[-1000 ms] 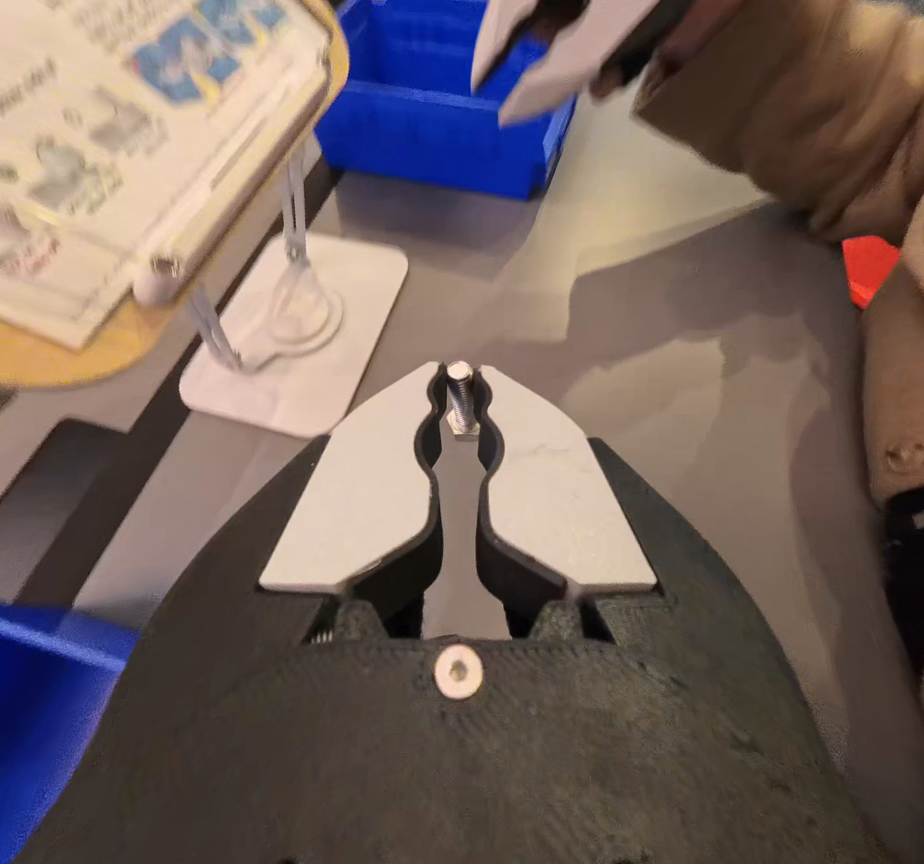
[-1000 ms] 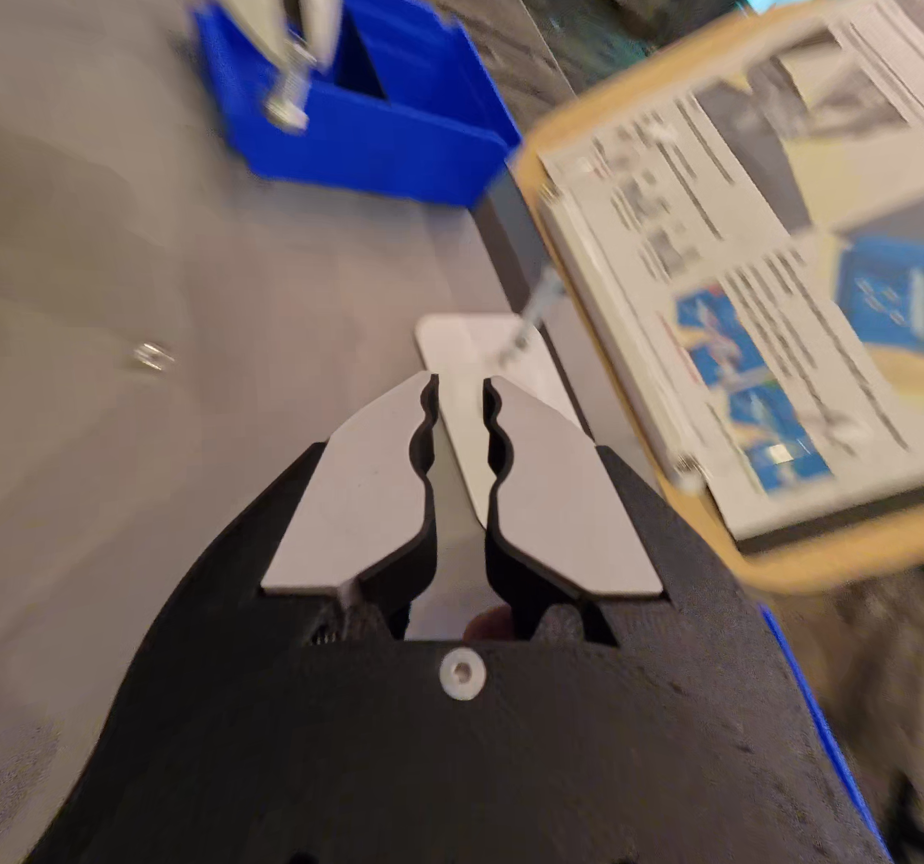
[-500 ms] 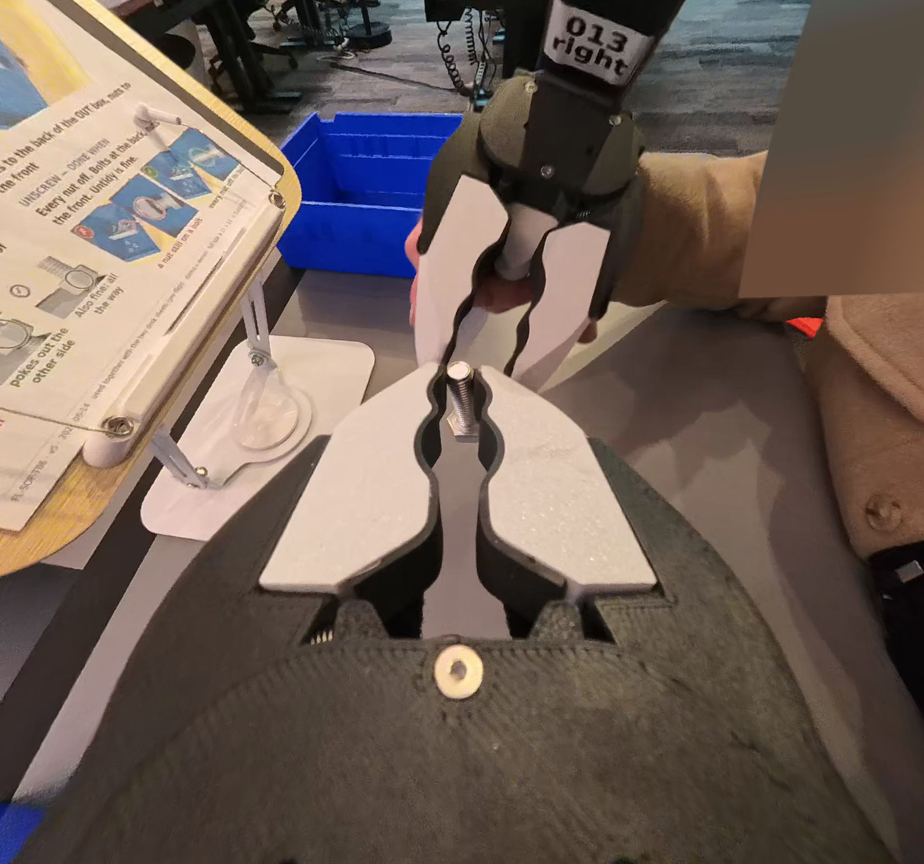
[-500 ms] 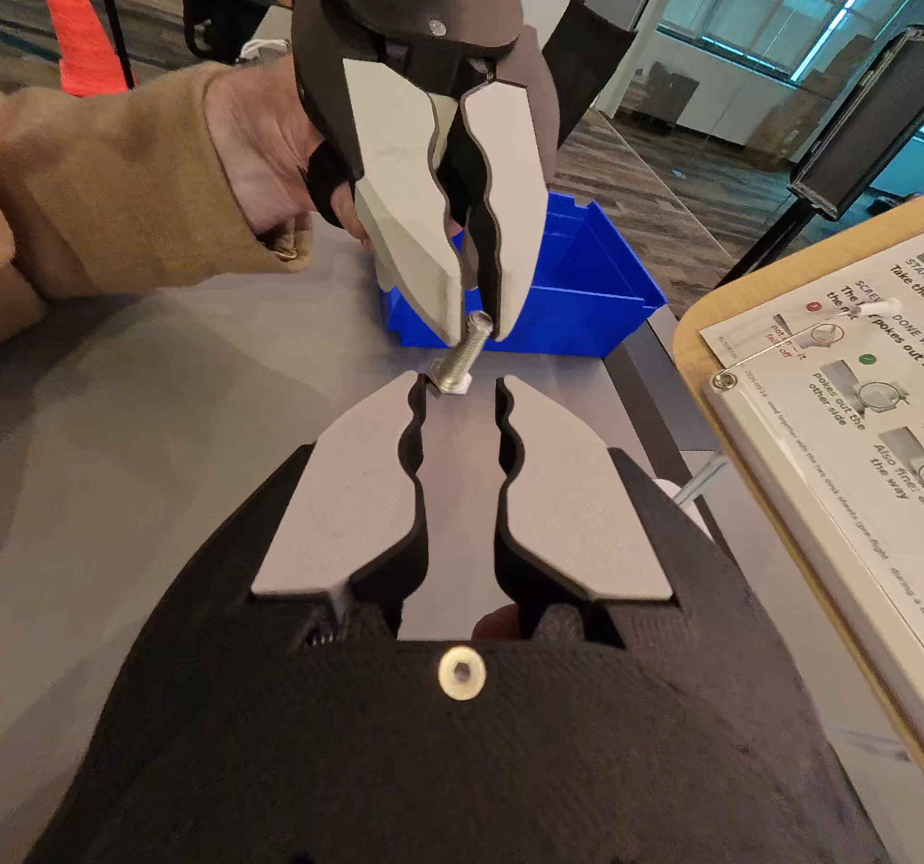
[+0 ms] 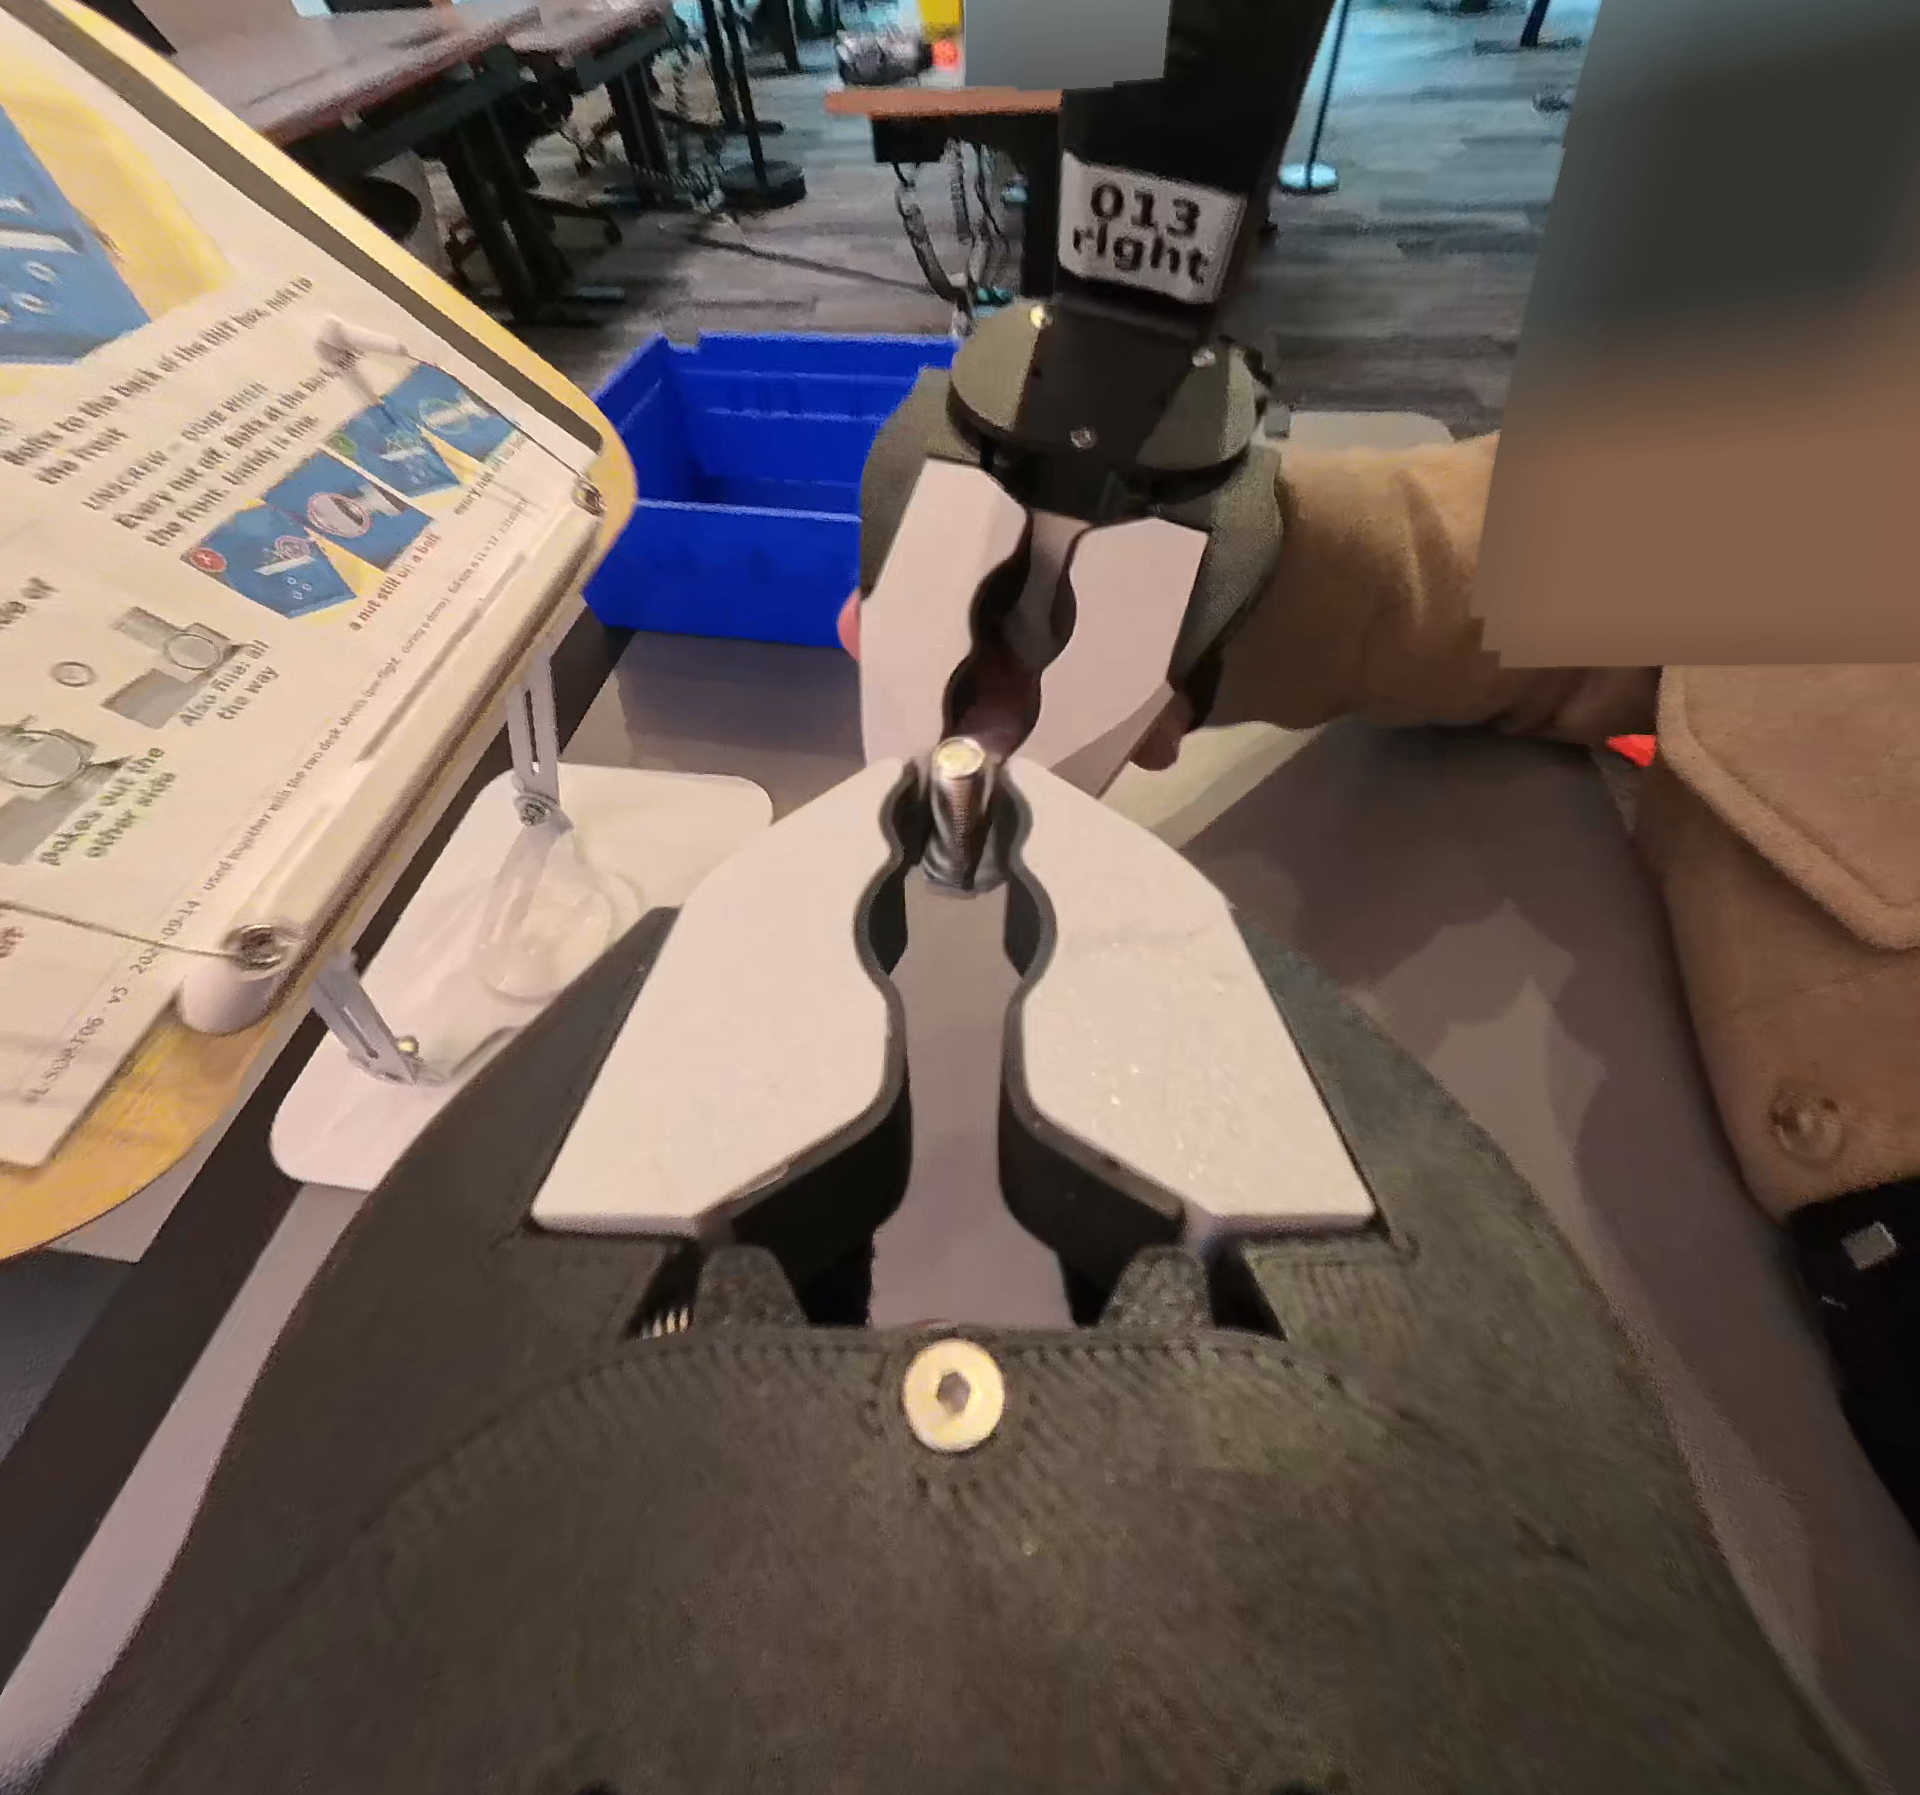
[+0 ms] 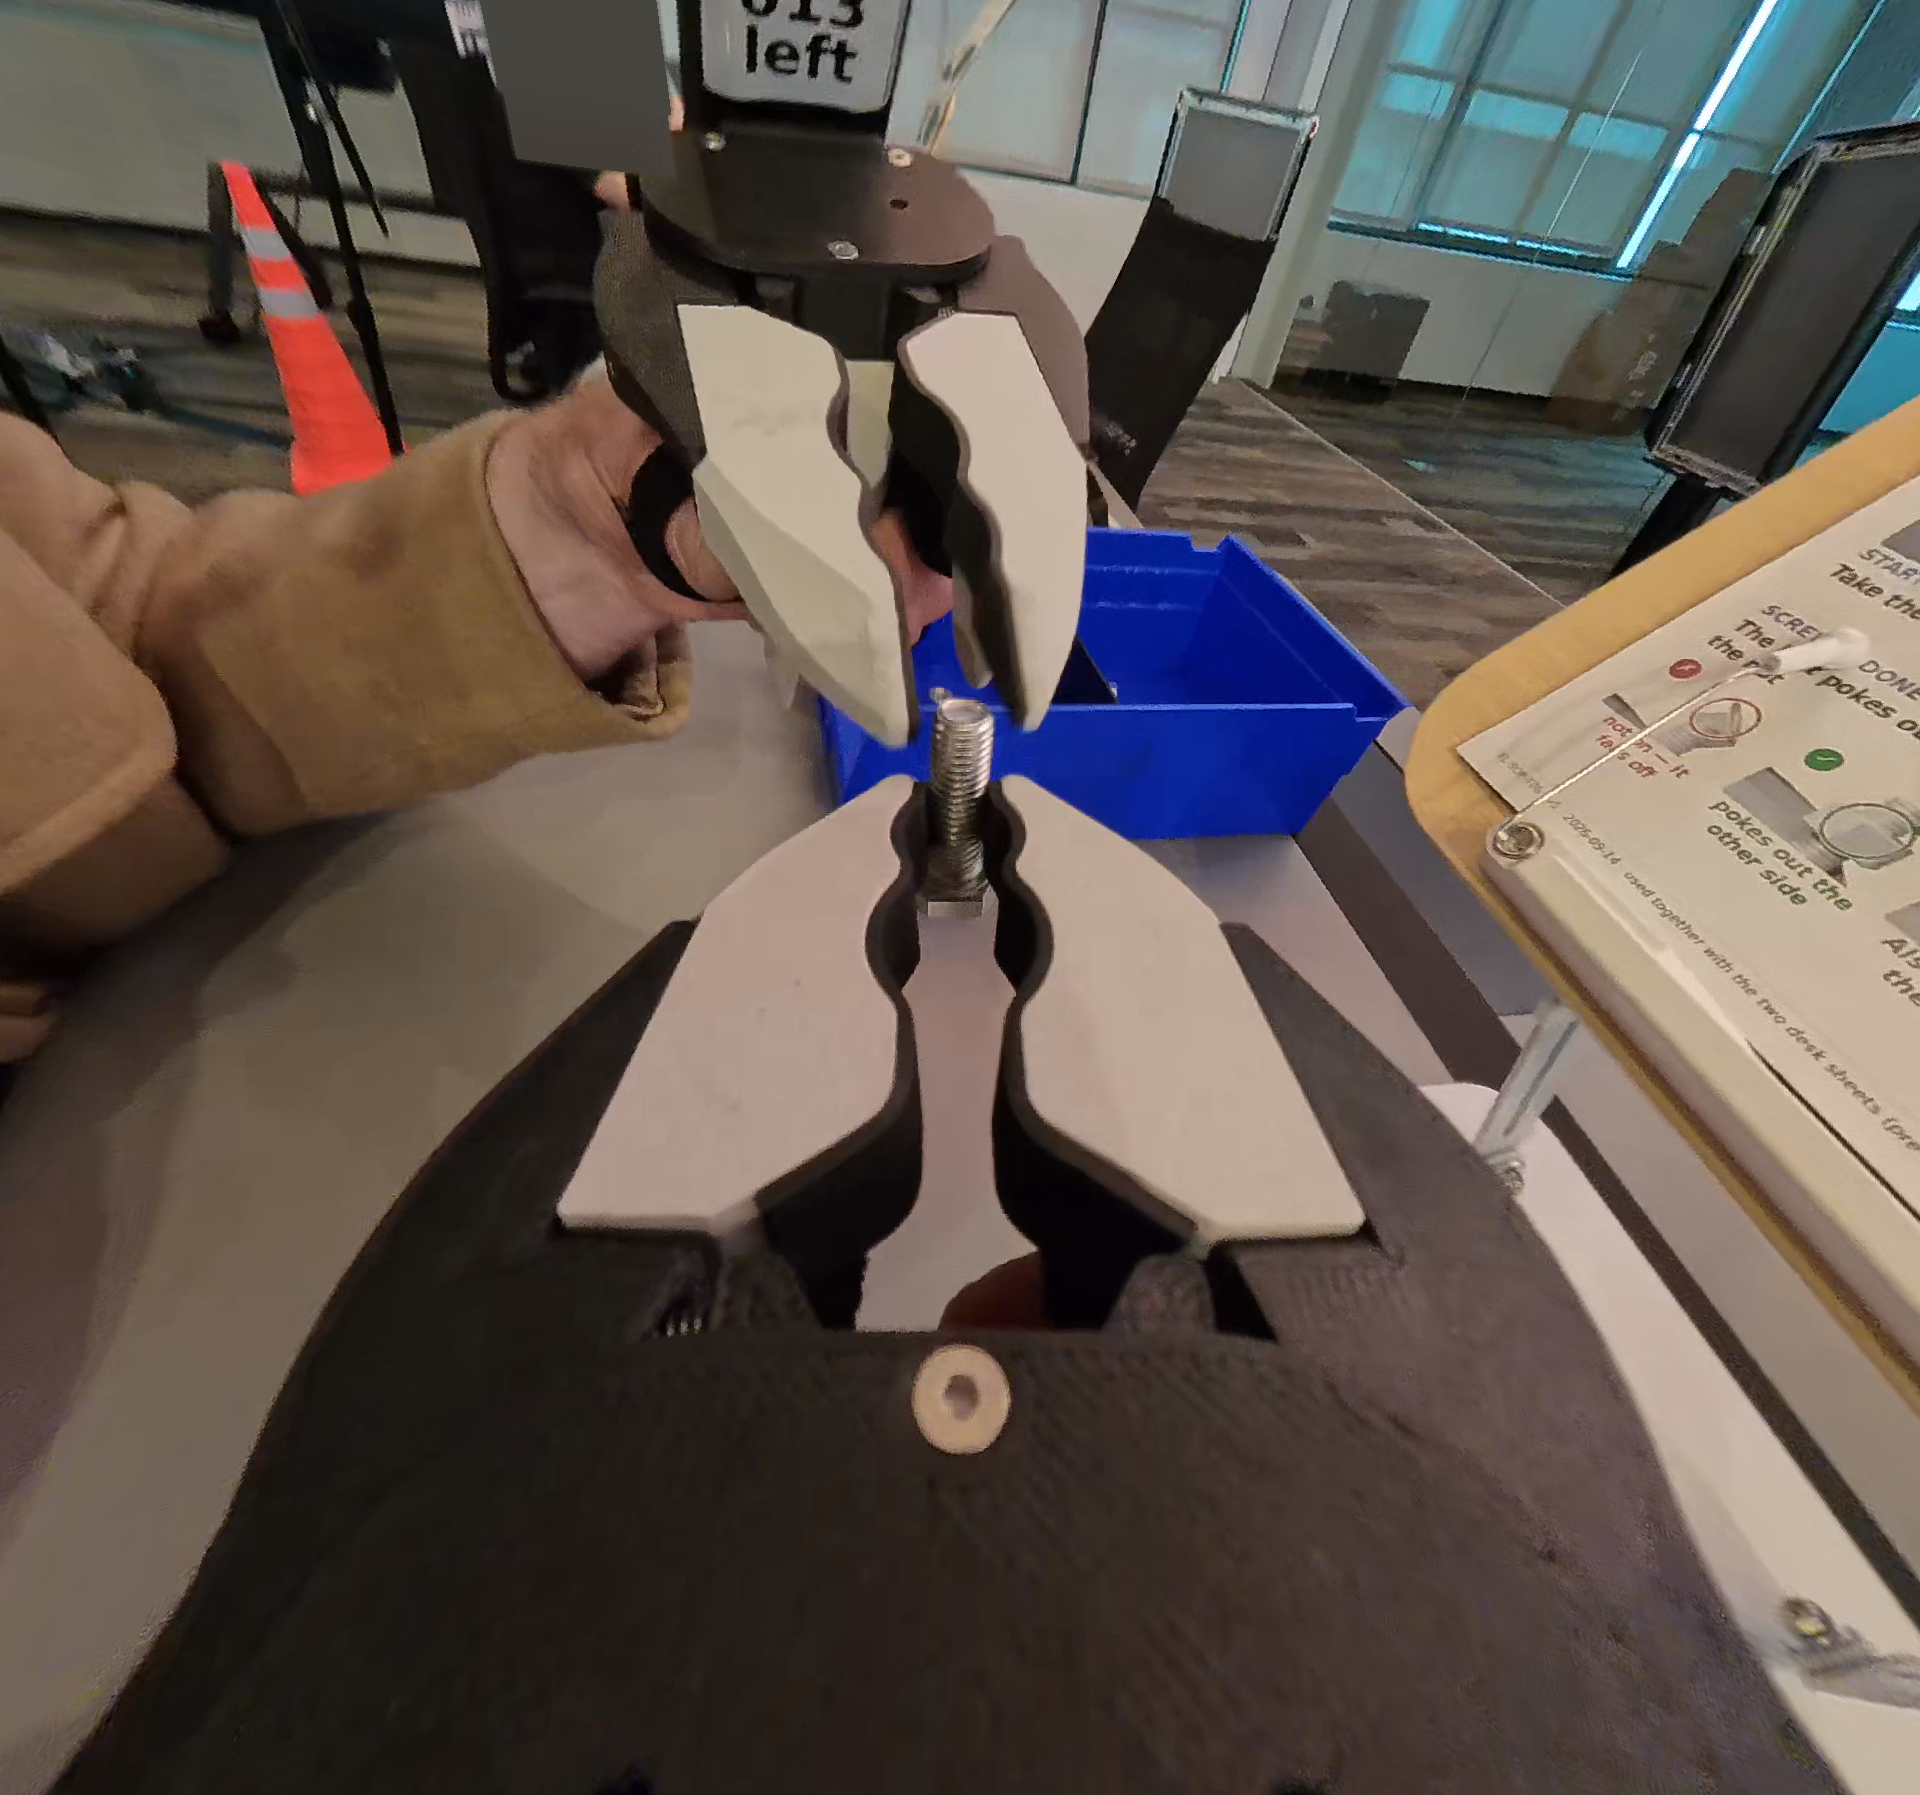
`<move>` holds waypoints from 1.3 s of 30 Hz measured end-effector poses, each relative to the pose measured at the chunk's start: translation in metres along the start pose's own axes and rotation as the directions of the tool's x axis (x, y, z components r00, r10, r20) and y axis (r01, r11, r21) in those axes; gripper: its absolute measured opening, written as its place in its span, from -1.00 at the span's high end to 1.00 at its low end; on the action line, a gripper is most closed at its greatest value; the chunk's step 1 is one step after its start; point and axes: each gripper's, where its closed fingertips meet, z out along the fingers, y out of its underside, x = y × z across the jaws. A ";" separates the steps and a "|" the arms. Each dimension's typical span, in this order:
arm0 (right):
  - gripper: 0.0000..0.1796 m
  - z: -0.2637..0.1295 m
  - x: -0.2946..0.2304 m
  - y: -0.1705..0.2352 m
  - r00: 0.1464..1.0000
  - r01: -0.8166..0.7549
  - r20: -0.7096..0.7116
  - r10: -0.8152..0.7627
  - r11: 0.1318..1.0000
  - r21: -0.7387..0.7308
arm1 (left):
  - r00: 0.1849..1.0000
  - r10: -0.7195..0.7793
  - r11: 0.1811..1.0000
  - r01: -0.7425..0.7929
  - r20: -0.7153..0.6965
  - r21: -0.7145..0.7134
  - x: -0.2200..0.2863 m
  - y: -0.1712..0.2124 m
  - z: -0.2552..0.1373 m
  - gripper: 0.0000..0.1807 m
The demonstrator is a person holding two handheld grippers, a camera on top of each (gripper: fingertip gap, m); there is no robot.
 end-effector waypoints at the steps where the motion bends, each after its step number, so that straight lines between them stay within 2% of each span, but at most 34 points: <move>1: 0.89 -0.002 0.002 -0.003 1.000 -0.023 0.004 0.022 0.999 0.022 | 1.000 -0.010 0.999 0.009 0.019 0.037 -0.004 -0.006 -0.004 0.80; 3: 0.89 -0.007 0.007 -0.011 0.996 -0.093 0.010 0.093 0.991 0.095 | 1.000 0.006 0.994 -0.007 0.012 0.107 -0.003 -0.016 -0.012 0.76; 5: 0.89 -0.014 0.013 -0.020 0.984 -0.178 0.037 0.175 0.967 0.181 | 0.996 0.054 0.988 -0.064 0.072 0.143 -0.008 -0.022 -0.017 0.66; 6: 0.89 -0.019 0.017 -0.027 0.974 -0.228 0.058 0.220 0.943 0.242 | 0.991 0.085 0.982 -0.101 0.107 0.157 -0.010 -0.024 -0.018 0.57; 9: 0.90 -0.034 0.025 -0.044 0.914 -0.405 0.182 0.362 0.812 0.421 | 0.964 0.186 0.957 -0.222 0.191 0.187 -0.010 -0.030 -0.011 0.51; 13: 0.90 -0.039 0.031 -0.048 0.863 -0.504 0.262 0.433 0.691 0.518 | 0.800 0.392 0.868 -0.485 0.454 0.106 -0.016 -0.037 -0.003 0.52; 16: 0.90 -0.043 0.029 -0.054 0.843 -0.534 0.305 0.444 0.613 0.582 | 0.719 0.430 0.830 -0.552 0.545 0.074 -0.015 -0.038 0.008 0.51; 21: 0.89 -0.044 0.025 -0.058 0.814 -0.574 0.362 0.454 0.534 0.621 | 0.598 0.380 0.795 -0.602 0.705 0.082 -0.019 -0.044 0.009 0.55; 29: 0.90 -0.042 0.021 -0.058 0.740 -0.666 0.470 0.481 0.424 0.614 | 0.540 0.429 0.750 -0.659 0.724 0.047 -0.013 -0.045 0.016 0.68; 34: 0.89 -0.041 0.020 -0.057 0.706 -0.701 0.514 0.487 0.373 0.608 | 0.460 0.500 0.701 -0.712 0.734 -0.031 -0.007 -0.046 0.018 0.80; 39: 0.90 -0.042 0.020 -0.057 0.694 -0.712 0.533 0.484 0.354 0.606 | 0.472 0.492 0.708 -0.706 0.732 -0.020 -0.007 -0.046 0.018 0.80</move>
